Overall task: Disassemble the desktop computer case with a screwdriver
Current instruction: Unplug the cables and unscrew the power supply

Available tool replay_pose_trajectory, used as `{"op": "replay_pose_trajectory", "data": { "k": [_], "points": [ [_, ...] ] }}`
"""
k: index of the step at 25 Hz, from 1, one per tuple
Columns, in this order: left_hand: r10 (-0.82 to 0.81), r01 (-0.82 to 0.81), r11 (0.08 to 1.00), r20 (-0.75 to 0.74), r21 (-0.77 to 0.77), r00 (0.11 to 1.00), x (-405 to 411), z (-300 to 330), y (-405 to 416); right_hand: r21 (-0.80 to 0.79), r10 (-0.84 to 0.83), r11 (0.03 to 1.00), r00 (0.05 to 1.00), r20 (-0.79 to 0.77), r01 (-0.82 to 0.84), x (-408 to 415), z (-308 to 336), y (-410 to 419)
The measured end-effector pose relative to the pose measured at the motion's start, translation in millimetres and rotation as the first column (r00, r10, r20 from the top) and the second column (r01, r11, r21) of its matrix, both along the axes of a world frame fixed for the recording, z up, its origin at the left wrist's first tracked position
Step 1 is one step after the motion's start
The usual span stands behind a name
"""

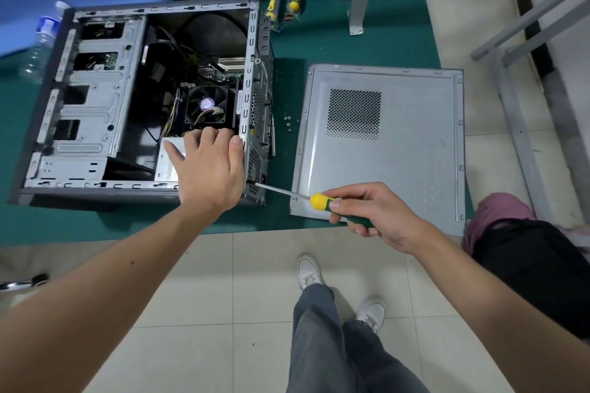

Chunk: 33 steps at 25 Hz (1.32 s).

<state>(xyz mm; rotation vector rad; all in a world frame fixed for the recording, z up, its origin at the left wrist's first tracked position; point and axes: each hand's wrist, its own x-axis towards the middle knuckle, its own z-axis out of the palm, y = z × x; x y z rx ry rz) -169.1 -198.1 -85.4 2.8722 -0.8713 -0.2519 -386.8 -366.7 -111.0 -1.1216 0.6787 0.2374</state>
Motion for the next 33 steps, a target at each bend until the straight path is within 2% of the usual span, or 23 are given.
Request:
{"op": "replay_pose_trajectory", "data": {
  "k": [16, 20, 24, 26, 29, 31, 33],
  "points": [
    [0.005, -0.005, 1.0, 0.004, -0.012, 1.0, -0.8, -0.2, -0.1, 0.017, 0.036, 0.999, 0.999, -0.012, -0.036, 2.0, -3.5, -7.8],
    [0.001, -0.001, 1.0, 0.004, -0.017, 1.0, 0.0, -0.5, 0.3, -0.038, 0.116, 0.993, 0.993, 0.002, -0.115, 8.6, 4.6, -20.9],
    [-0.002, 0.002, 1.0, 0.005, -0.012, 1.0, 0.8, -0.5, 0.5, -0.191, 0.217, 0.96, 0.975, 0.04, -0.206, 21.4, 16.7, -39.3],
    [-0.004, 0.004, 1.0, 0.005, -0.015, 1.0, 0.3, -1.0, 0.3, -0.104, 0.233, 0.967, 0.972, -0.006, -0.232, 28.9, 20.6, -46.3],
    [-0.004, 0.004, 1.0, 0.005, -0.02, 1.0, -0.7, -1.0, 0.5, 0.115, 0.26, 0.964, 0.946, -0.195, -0.241, 38.2, 21.7, -53.5],
    [-0.005, 0.006, 1.0, 0.008, -0.025, 1.0, -1.0, -1.5, 0.8, 0.043, 0.351, 0.935, 0.901, -0.256, -0.352, 41.2, 20.7, -53.5],
    [-0.003, 0.003, 1.0, 0.007, -0.024, 1.0, -0.8, -1.3, 0.4, -0.145, 0.339, 0.918, 0.92, -0.198, -0.369, 40.2, 18.3, -50.4]
  ]
}}
